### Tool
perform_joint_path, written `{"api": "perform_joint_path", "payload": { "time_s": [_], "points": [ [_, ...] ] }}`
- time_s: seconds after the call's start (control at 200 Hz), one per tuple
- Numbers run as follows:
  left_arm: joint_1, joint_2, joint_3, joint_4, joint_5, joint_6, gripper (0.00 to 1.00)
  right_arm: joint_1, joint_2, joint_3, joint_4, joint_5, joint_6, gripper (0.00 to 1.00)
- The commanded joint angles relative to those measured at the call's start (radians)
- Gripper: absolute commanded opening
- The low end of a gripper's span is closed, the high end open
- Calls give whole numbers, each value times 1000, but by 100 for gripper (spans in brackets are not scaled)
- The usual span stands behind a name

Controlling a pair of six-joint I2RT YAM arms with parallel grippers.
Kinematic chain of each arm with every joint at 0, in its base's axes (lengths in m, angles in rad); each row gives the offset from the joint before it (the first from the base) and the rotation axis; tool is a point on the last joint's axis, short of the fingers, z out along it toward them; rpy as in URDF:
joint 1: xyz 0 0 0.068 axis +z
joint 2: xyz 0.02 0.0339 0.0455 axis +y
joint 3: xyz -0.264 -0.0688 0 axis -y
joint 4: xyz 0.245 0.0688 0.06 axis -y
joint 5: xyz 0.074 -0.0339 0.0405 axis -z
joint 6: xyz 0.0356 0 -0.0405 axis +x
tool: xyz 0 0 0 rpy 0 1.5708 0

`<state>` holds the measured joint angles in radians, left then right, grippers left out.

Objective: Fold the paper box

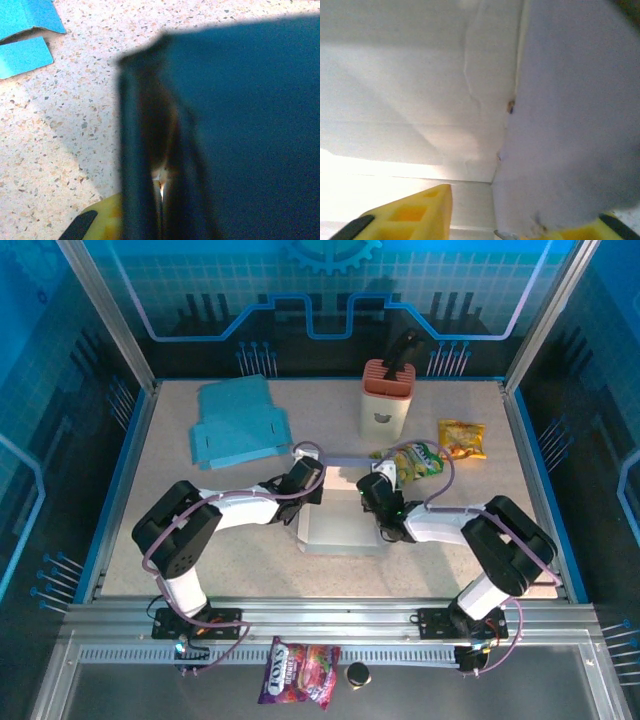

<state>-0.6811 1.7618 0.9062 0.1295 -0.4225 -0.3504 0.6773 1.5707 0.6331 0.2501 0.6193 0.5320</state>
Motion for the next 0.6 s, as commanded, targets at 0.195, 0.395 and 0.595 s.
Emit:
{"api": "perform_joint_path", "payload": {
  "time_s": [0.195,0.395,0.595],
  "points": [
    [-17,51,-11,-36,55,24,0,-49,-68,-44,169,-32,-75,51],
    [-17,55,-3,-40,56,30,0,-83,-69,-50,167,-25,-65,55],
    [-17,56,1,-42,62,31,0,-104,-38,-13,167,-42,-95,44]
  ]
}}
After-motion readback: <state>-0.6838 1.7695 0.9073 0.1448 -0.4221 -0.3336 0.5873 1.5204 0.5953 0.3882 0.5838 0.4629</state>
